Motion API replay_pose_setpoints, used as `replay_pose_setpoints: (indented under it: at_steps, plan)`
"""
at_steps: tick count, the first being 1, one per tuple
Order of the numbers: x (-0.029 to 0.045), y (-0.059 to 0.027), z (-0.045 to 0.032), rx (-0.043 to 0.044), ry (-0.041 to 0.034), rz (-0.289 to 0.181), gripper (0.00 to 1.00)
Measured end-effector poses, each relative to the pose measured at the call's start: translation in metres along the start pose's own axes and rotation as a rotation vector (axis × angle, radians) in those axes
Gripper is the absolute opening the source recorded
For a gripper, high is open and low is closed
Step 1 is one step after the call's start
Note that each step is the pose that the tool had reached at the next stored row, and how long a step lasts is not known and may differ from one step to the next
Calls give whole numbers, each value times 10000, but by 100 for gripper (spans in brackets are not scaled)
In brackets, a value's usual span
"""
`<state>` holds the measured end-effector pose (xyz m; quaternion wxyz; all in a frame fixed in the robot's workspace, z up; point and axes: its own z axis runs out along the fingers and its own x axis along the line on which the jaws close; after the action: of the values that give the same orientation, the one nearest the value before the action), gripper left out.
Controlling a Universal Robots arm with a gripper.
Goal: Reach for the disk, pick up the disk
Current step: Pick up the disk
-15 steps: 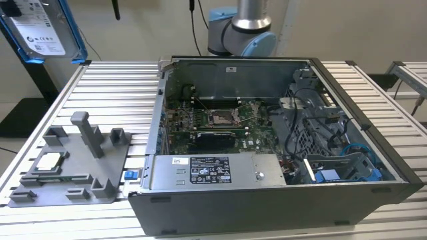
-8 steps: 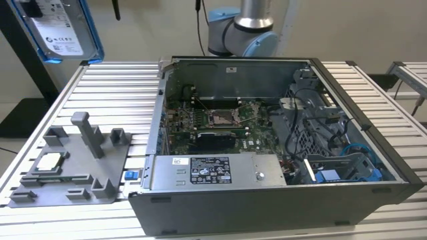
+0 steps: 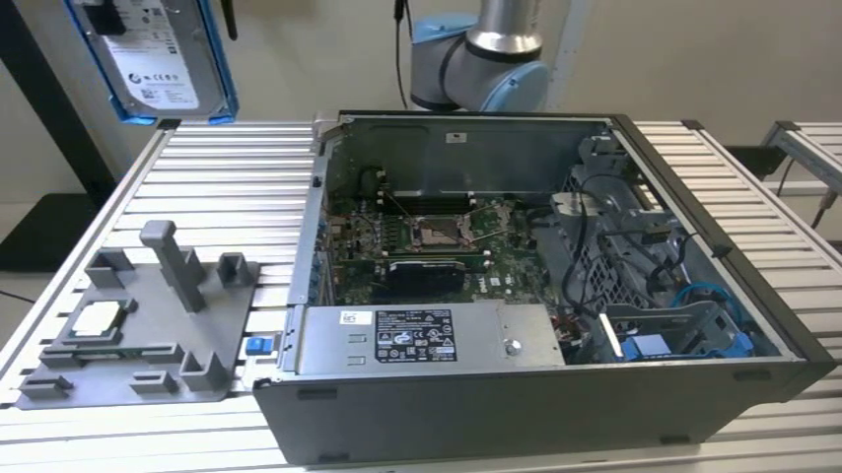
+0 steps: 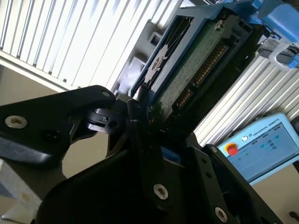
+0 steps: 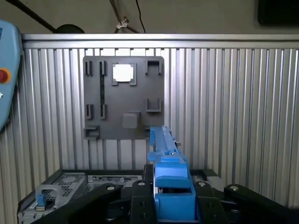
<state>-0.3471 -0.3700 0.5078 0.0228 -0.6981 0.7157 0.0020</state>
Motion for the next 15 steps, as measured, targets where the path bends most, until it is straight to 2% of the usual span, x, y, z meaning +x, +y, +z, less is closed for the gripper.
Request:
replay_pose_setpoints:
  at_steps: [7, 15]
  plan:
    - [-4, -178, 5, 0, 0, -1, 0]
    - [-10, -421, 12, -1, 1, -1, 0]
